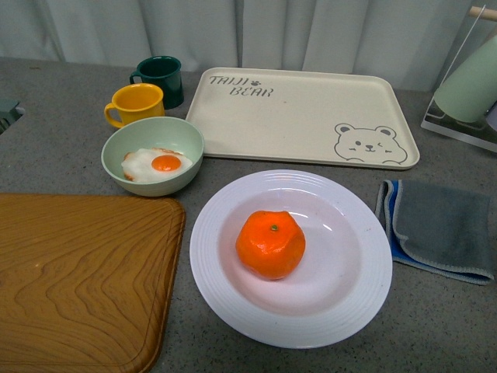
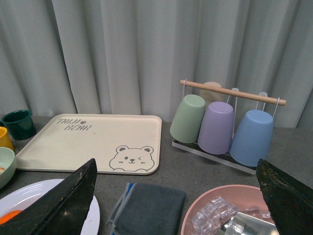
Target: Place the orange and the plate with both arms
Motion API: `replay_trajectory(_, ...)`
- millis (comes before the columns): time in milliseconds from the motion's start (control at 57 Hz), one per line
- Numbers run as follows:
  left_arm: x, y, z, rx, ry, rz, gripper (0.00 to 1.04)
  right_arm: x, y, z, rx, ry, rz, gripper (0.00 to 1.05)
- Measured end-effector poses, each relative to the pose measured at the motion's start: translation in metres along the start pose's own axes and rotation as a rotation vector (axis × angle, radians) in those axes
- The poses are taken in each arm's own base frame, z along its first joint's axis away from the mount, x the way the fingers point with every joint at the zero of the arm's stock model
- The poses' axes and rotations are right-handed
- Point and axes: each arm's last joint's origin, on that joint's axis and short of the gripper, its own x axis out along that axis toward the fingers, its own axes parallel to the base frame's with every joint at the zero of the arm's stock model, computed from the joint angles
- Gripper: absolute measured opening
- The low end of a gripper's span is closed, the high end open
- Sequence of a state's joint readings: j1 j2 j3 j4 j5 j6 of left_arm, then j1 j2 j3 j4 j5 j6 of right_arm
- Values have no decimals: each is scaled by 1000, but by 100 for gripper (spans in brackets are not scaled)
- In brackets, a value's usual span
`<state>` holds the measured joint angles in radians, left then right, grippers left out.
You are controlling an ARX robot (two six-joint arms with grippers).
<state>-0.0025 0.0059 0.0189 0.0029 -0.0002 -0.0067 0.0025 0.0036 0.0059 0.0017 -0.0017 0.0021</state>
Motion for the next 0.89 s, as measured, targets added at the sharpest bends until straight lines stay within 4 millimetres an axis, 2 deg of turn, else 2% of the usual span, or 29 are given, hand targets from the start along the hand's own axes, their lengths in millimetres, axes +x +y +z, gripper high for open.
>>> replay_trajectory(88, 0, 0, 0, 0, 0, 0, 4, 0, 0, 0, 0, 0, 0, 95)
replay_trajectory(140, 0, 0, 0, -1, 0, 0, 15, 0, 0, -1, -12, 13, -9, 95)
replay_trajectory(193, 0, 0, 0, 0, -1, 0, 28, 5, 2, 1, -101, 168, -55, 95)
replay_trajectory(281, 0, 0, 0, 0, -1, 0, 44, 23, 14, 5, -124, 282, 13, 95)
replay_trajectory(368, 0, 0, 0, 0, -1, 0, 60, 51, 30, 7, -70, 398, 99, 95)
replay_trajectory(579, 0, 0, 0, 0, -1, 0, 98, 105, 57, -25, 100, 766, 127, 95)
replay_trajectory(614, 0, 0, 0, 2, -1, 0, 100, 112, 60, -30, 126, 806, 121, 95)
replay_trajectory(754, 0, 0, 0, 2, -1, 0, 98, 137, 70, -47, 221, 942, 95, 95)
replay_trajectory(895, 0, 0, 0, 2, -1, 0, 98, 152, 76, -60, 257, 1057, 57, 95)
